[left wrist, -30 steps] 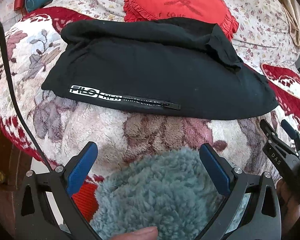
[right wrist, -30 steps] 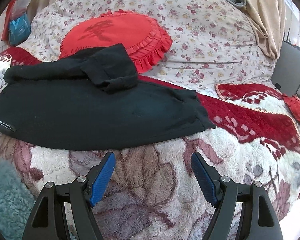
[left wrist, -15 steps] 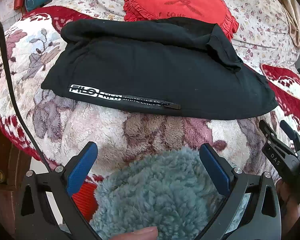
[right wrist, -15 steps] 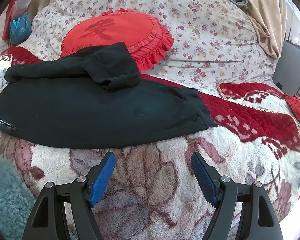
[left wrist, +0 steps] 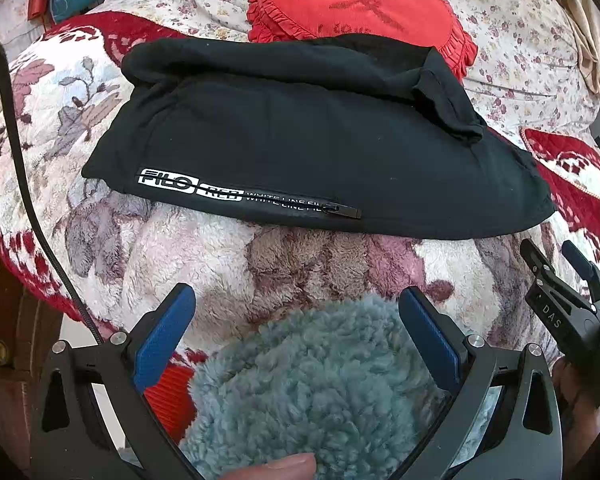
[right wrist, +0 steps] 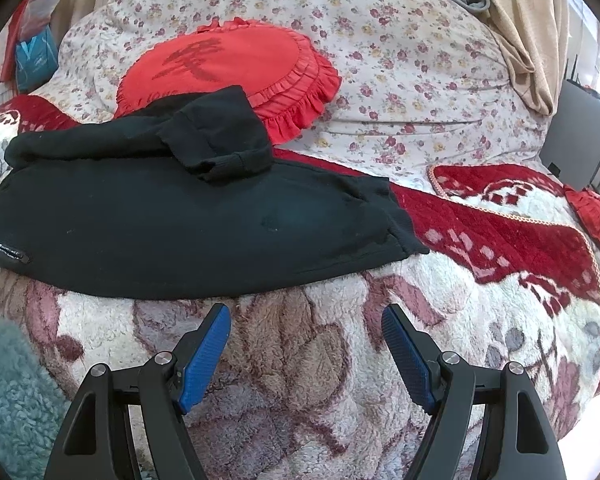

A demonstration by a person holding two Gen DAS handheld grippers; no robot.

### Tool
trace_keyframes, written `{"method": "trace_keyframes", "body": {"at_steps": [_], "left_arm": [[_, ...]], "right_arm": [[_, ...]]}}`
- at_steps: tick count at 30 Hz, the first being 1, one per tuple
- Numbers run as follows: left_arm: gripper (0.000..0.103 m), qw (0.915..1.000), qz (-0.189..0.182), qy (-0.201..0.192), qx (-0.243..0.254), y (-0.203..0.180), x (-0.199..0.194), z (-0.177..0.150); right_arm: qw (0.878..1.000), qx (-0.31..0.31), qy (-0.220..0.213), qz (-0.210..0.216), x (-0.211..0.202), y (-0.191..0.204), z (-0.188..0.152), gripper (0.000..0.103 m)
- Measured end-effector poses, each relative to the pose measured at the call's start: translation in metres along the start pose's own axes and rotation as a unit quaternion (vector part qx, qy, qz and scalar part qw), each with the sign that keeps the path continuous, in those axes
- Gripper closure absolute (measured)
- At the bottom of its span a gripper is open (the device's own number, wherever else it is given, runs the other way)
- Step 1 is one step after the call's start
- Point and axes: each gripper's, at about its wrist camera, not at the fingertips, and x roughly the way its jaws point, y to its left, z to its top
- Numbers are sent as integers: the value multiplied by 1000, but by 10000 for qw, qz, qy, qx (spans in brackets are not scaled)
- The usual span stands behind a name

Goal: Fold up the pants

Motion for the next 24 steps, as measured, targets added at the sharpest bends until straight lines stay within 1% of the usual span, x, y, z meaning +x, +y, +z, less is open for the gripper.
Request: {"method": "trace_keyframes", "body": {"at_steps": [24], "left_arm": [[1, 10000, -2, 3, -1, 0, 0, 1]], "right_arm": [[10000, 6, 34, -64, 2, 0, 0, 27]]}}
